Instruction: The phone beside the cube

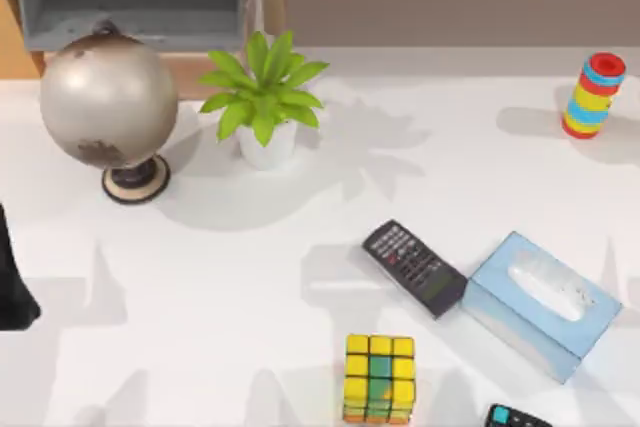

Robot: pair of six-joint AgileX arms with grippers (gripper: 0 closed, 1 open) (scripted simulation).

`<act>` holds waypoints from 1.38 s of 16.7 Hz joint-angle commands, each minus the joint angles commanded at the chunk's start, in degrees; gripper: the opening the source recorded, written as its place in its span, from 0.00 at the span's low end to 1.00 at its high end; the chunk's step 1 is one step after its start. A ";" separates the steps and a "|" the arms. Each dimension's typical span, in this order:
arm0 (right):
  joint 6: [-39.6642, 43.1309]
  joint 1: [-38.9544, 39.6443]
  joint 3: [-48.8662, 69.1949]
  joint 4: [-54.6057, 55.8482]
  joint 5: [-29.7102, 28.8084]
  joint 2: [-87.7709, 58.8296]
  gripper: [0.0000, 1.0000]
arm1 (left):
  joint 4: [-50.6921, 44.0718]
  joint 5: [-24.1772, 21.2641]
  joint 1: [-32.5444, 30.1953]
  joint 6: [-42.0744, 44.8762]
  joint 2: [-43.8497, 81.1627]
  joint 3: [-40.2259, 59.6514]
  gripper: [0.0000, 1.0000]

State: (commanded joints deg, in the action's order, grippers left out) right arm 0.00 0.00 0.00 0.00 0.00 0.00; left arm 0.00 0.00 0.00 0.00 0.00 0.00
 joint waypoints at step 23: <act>0.00 0.00 0.00 0.00 0.00 0.00 1.00 | -44.33 -0.10 16.73 29.52 91.65 57.96 1.00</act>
State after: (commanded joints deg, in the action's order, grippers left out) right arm 0.00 0.00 0.00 0.00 0.00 0.00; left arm -44.33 -0.10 16.73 29.52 91.65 57.96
